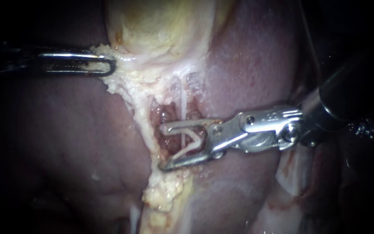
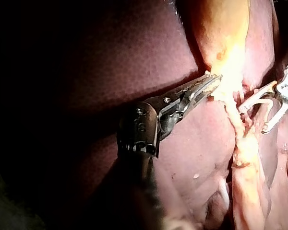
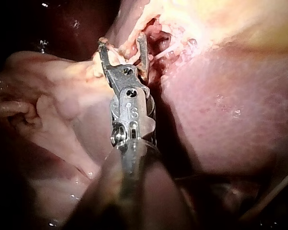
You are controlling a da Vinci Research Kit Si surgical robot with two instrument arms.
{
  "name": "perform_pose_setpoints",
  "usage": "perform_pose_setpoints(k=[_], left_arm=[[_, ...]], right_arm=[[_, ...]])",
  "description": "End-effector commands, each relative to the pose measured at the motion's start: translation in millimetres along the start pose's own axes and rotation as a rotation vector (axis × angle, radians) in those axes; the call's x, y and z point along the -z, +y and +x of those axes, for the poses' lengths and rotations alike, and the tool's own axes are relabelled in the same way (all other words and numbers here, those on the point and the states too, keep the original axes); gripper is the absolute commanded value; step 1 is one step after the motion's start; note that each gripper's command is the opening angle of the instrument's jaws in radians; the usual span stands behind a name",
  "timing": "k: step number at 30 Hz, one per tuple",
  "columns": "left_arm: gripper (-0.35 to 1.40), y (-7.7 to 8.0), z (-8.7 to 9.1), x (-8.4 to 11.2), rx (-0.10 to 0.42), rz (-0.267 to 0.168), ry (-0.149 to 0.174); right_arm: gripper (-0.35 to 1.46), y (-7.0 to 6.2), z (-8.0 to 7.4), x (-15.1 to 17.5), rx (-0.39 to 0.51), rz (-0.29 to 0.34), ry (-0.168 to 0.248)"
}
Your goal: Clipping first clip left tube
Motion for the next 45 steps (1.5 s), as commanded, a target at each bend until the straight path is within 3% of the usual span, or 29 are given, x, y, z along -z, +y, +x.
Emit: perform_pose_setpoints(k=[1,11,16,31,40,45], left_arm=[[-0.35,0.0,0.0,0.0,0.000,0.000,0.000],[-0.35,0.0,0.0,-0.2,0.000,0.001,0.001],[-0.35,0.0,0.0,-0.2,0.000,0.001,0.001],[-0.35,0.0,0.0,0.0,0.000,0.000,0.000],[-0.35,0.0,0.0,0.0,0.000,0.000,0.000],[-0.35,0.0,0.0,-0.1,0.000,0.001,0.000]], right_arm=[[0.49,-0.1,-0.3,-0.4,-0.003,0.011,0.002],[0.49,0.0,-1.8,-3.7,-0.035,0.115,0.058],[0.49,0.4,-1.8,-4.2,-0.033,0.095,0.060],[0.48,2.4,-1.2,2.1,-0.053,0.048,0.016],[0.49,2.6,-3.5,-0.1,-0.037,0.035,-0.009],[0.49,1.8,-3.7,-1.9,-0.044,0.057,0.029]])
